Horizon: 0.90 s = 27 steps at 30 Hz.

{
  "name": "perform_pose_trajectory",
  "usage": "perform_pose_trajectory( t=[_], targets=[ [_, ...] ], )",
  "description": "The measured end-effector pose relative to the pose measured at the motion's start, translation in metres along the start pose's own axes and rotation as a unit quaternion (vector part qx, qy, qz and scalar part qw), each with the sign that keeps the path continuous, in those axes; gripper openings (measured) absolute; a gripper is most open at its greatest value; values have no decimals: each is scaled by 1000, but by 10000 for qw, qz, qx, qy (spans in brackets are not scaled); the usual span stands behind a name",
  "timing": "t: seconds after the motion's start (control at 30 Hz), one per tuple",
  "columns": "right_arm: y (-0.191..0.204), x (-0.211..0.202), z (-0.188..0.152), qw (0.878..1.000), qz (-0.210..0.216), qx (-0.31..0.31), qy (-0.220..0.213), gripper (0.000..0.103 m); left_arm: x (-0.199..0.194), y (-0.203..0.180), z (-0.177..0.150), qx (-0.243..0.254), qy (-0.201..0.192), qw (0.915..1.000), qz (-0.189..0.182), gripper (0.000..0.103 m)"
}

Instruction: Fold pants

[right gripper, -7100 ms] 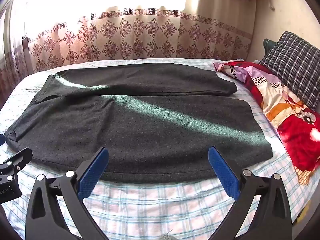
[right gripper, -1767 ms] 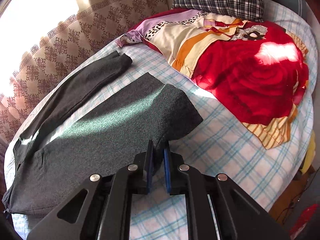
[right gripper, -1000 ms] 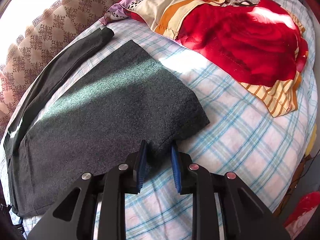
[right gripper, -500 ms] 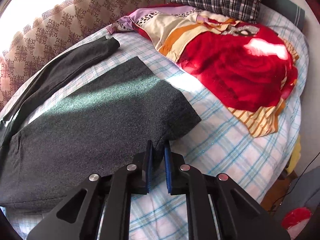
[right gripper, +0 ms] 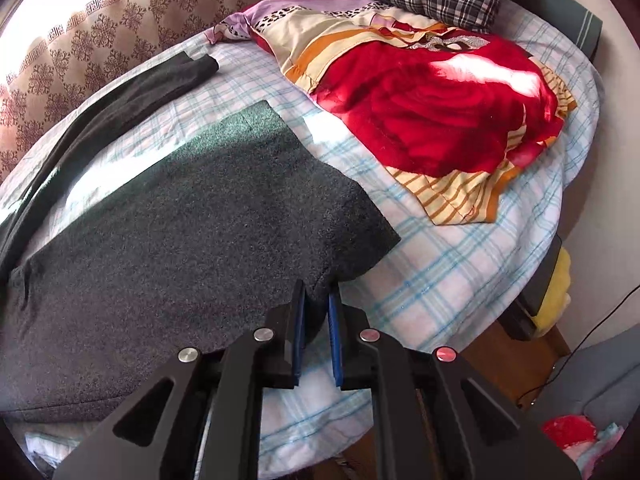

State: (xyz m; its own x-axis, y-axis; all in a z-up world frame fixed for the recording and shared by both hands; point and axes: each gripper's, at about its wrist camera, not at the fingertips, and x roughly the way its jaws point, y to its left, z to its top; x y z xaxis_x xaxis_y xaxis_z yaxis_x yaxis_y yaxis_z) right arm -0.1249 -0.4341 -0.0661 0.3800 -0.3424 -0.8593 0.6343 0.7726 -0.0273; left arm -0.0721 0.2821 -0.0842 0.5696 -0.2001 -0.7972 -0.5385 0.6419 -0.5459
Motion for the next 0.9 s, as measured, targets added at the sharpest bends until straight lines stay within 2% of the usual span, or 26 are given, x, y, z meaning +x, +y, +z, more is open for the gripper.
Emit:
perform_pose_trajectory(
  t=[0.13,0.23,0.3,0.33,0.37,0.4,0.43,0.5,0.6,0.7,0.73,0.77,0.83,0.9],
  targets=[
    [-6,10,-4,9996,44,62,285,11,21,12,-11,214,170,9992,293,4],
    [-11,12,-3,9993,61,115,352,22,40,24,-12,80,416,9983,394,12],
    [-19,7,-2,9993,-105,246,272,44,40,25,-9,39,472,9981,392,16],
    [-25,2,-1,9990,-267,327,163,48,37,22,-7,94,457,9978,466,19],
    [-32,-2,1,9984,-372,421,87,55,33,20,-6,174,399,9974,578,29],
    [-38,-6,3,9978,-429,506,-6,55,28,16,-5,261,316,9964,749,43],
    [-41,-10,6,9973,-511,526,-84,55,24,14,-4,341,247,9952,886,49],
    [-47,-18,11,9932,-989,513,-347,53,17,11,-1,421,173,9934,1052,63],
    [-50,-36,17,9884,-1176,506,-821,51,11,4,-3,582,97,9907,1228,64],
    [-28,-47,23,9931,-424,94,-1087,52,10,-4,-8,761,91,9860,1483,64],
    [-18,-43,24,9954,-12,-70,-957,52,10,-2,-8,740,130,9854,1525,66],
    [-8,-36,24,9963,280,-178,-799,52,9,1,-7,693,133,9854,1551,73],
    [9,-15,19,9971,551,-318,-426,52,7,8,-6,600,133,9866,1514,80],
    [18,9,12,9979,496,-411,-44,52,8,12,-7,542,174,9873,1482,81]
  ],
)
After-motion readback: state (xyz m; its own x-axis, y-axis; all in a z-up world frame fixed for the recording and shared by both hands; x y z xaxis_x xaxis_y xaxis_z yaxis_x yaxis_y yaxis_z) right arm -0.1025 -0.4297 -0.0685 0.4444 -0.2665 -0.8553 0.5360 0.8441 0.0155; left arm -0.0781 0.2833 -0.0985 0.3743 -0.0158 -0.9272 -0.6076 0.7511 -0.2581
